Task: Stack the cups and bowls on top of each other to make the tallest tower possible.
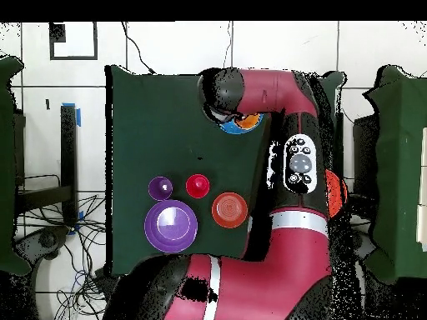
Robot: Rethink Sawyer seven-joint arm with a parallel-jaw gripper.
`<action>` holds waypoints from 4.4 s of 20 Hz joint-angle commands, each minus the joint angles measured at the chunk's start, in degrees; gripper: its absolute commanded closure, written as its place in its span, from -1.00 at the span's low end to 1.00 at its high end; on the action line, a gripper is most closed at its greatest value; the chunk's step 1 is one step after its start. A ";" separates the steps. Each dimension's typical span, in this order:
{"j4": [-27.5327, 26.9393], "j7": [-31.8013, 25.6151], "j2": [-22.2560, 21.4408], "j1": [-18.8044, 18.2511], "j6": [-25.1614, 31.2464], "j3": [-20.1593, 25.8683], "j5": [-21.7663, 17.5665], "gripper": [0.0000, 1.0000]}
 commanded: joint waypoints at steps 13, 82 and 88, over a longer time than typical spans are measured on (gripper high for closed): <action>-23.67 -6.99 9.87 4.85 21.26 4.67 -1.91 1.00; -0.11 -8.72 2.96 4.16 5.88 1.96 0.26 1.00; 0.44 -10.80 2.13 2.30 5.21 2.09 0.22 1.00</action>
